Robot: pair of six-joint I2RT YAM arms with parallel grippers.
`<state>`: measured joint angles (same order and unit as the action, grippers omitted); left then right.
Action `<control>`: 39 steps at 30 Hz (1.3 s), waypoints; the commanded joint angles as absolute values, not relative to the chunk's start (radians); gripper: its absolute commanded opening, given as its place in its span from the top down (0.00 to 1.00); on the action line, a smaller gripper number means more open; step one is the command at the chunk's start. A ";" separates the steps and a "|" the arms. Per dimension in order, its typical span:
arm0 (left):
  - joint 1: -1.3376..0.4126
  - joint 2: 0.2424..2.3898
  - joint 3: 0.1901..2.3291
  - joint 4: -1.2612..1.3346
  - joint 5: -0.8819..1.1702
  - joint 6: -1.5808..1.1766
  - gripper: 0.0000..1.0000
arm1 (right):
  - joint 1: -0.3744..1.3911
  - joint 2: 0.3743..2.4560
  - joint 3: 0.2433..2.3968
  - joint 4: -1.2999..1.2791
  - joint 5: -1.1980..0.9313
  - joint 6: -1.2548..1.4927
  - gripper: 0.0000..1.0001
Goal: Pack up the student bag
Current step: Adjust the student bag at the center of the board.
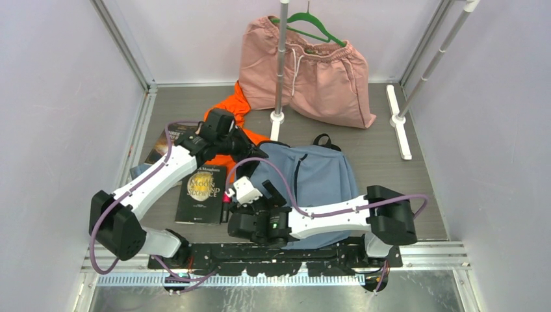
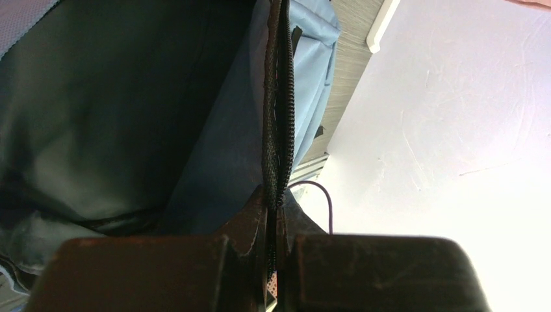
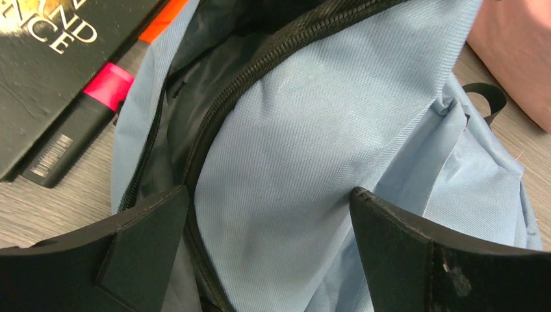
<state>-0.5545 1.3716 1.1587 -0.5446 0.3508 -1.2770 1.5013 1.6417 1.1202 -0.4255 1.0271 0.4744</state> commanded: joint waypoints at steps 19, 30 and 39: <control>-0.546 1.347 1.172 -0.562 0.320 -1.335 1.00 | 1.534 1.550 1.136 -0.296 1.117 0.489 0.00; -0.539 1.305 1.108 -0.593 0.128 -1.566 1.00 | 1.259 1.253 1.009 -0.544 0.977 0.791 0.00; -0.538 1.353 1.070 -0.498 0.214 -1.500 1.00 | 0.822 1.088 0.765 -0.618 0.544 0.993 0.13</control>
